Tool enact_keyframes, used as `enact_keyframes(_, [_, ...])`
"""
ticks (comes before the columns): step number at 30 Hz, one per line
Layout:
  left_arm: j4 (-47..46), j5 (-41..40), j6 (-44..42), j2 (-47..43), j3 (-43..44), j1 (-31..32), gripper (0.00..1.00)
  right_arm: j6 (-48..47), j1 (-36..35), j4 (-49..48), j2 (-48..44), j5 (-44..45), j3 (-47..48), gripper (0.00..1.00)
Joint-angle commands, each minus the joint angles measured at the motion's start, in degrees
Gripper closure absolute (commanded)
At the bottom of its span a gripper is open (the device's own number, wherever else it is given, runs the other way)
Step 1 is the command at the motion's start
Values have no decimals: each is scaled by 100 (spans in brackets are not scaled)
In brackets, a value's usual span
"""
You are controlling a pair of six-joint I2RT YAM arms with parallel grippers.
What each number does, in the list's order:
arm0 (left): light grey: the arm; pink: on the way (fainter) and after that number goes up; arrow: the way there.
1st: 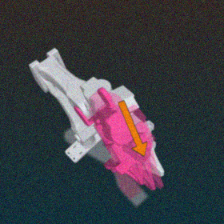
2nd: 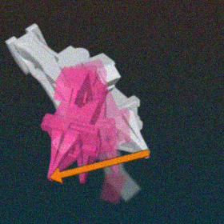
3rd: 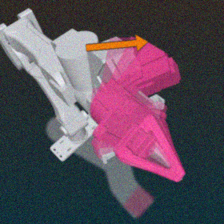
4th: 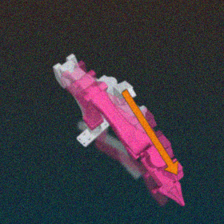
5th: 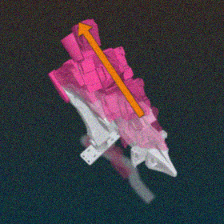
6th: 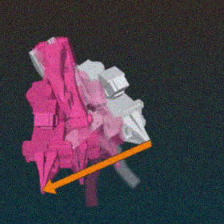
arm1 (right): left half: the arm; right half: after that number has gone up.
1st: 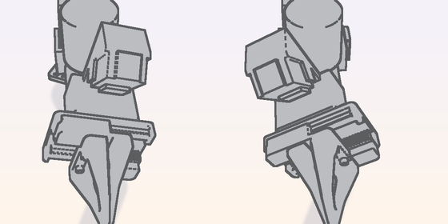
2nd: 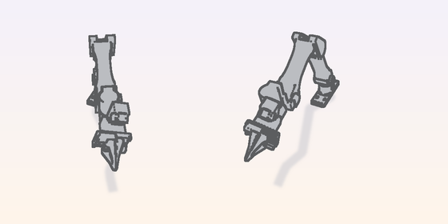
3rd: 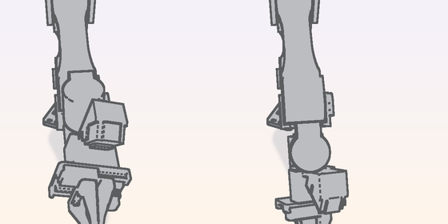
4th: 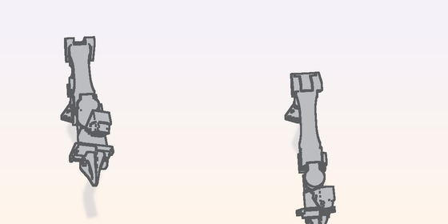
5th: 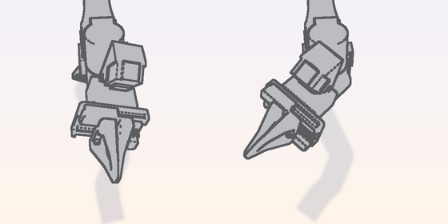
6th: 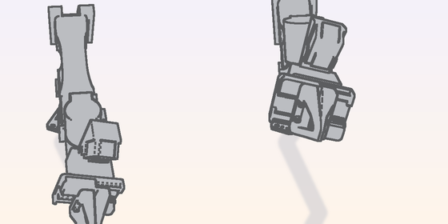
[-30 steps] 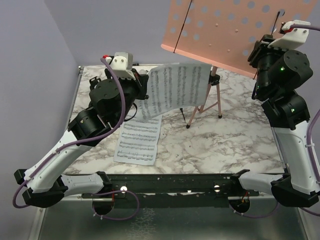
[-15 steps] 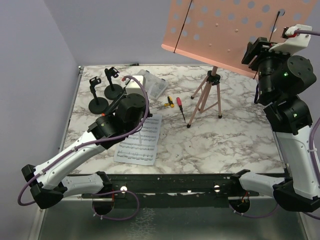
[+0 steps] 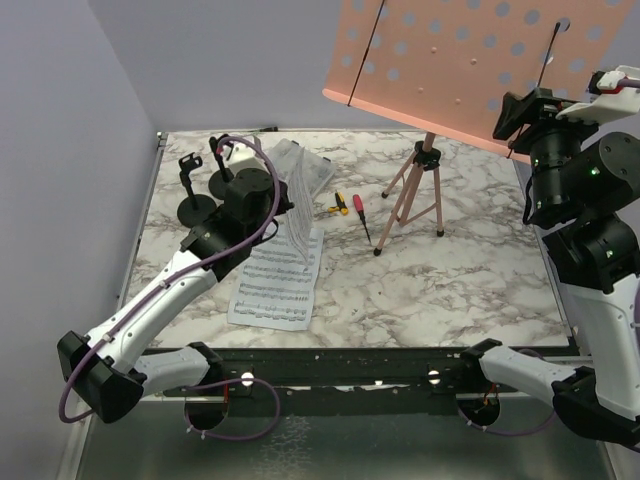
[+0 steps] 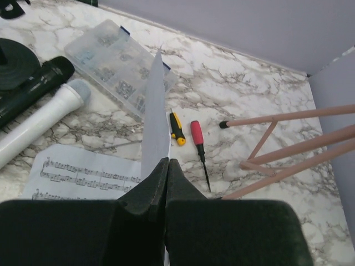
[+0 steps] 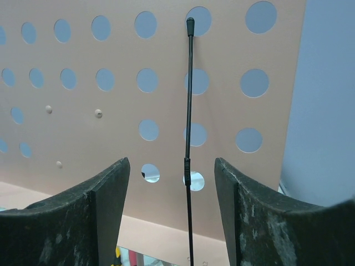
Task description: Pack up the instrument practice props
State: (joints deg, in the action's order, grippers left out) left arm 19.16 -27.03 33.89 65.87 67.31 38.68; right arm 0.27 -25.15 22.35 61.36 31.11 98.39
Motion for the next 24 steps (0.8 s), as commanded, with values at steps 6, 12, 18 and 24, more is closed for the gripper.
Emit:
enact_keyframes(6, [-74, 351, 1563, -1204, -1928, -191, 100, 184, 1, 118, -120, -207, -146, 33])
enact_keyframes(12, [482, -79, 2198, -1940, -3012, -218, 100, 126, 7, 85, -19, -381, -177, 32])
enact_keyframes(18, [598, -516, 2429, -2272, -3688, -219, 100, 105, 0, 30, 34, -560, -260, 32])
enact_keyframes(24, [734, -821, 2493, -2504, -3957, -214, 100, 78, 1, -135, -82, -464, -432, 32])
